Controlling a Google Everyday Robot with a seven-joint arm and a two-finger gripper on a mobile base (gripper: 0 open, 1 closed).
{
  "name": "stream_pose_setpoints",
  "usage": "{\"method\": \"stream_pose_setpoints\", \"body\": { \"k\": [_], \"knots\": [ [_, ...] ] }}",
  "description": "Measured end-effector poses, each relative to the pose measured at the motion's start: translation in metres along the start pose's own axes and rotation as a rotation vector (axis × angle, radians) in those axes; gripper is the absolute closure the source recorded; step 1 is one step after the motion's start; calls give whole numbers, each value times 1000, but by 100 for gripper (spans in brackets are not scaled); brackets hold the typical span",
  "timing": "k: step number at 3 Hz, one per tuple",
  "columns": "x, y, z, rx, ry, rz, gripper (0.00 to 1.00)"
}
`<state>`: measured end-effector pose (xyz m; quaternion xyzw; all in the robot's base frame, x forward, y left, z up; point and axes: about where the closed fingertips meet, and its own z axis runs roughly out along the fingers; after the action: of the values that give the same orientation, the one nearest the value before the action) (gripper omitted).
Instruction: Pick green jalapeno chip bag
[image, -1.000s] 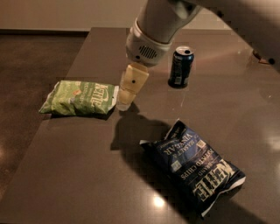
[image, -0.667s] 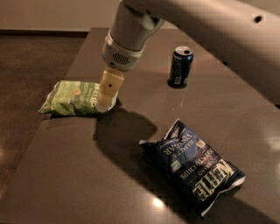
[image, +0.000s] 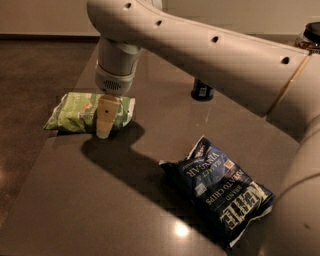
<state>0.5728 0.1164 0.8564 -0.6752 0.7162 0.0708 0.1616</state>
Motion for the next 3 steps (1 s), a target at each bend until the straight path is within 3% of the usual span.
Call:
{"method": "stream_pose_setpoints", "body": {
  "k": [1, 2, 3],
  "knots": [
    [0, -6, 19, -23, 47, -8, 0],
    [1, -10, 22, -55, 63, -6, 16],
    [1, -15, 8, -69, 38, 1, 39]
  ]
}}
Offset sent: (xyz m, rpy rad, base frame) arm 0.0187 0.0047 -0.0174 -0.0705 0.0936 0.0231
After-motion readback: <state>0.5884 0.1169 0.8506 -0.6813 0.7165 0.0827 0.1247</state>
